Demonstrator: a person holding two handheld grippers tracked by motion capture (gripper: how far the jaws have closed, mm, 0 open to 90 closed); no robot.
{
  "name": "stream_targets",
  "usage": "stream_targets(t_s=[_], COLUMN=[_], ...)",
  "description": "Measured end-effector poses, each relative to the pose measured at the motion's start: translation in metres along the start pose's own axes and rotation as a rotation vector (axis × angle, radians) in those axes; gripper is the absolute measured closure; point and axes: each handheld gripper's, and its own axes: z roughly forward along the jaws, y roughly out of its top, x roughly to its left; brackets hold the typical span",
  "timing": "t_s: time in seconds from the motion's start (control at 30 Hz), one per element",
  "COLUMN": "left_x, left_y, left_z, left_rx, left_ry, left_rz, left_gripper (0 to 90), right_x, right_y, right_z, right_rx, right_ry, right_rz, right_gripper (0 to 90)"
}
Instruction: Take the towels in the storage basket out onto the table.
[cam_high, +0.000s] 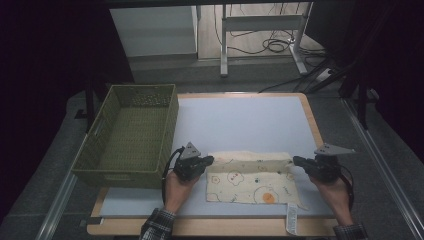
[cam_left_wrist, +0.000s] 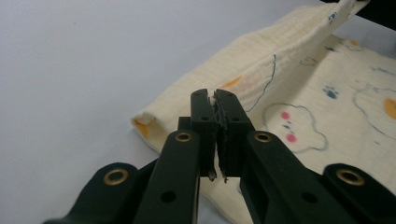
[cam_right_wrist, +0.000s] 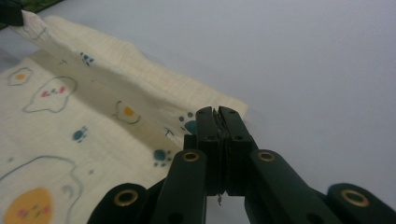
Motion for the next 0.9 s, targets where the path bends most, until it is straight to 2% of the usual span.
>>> stream_targets(t_s=[0.1,0.23,0.47,0.5,0.57,0.9], left_x=[-0.011,-0.018,-0.028,-0.032,-0.034,-0.048], left_y=[-0.008,-0.016,-0.028,-0.031,-0.033,-0.054], left_z=[-0.009,-0.014,-0.021,-0.023,-0.024,-0.031], left_rx=[-0.001,-0.002,-0.004,0.008,0.017,0.051], left_ry=[-0.011,-0.027,-0.049,-0.061,-0.058,-0.093], left_rz=[0.027,0.043,0.068,0.082,0.091,0.109], left_gripper=[86.8,86.7,86.5,86.5,86.4,85.3], right_x=[0.010,0.020,0.035,0.039,0.042,0.051], right_y=[-0.008,-0.019,-0.035,-0.039,-0.044,-0.060], right_z=[-0.017,-0.027,-0.035,-0.037,-0.039,-0.047], right_rx=[-0.017,0.003,0.029,0.037,0.043,0.044], right_ry=[0.016,0.028,0.041,0.042,0.043,0.068], right_rz=[0.002,0.010,0.003,-0.001,-0.001,0.001], right_gripper=[87.9,87.8,87.7,87.6,87.6,87.3])
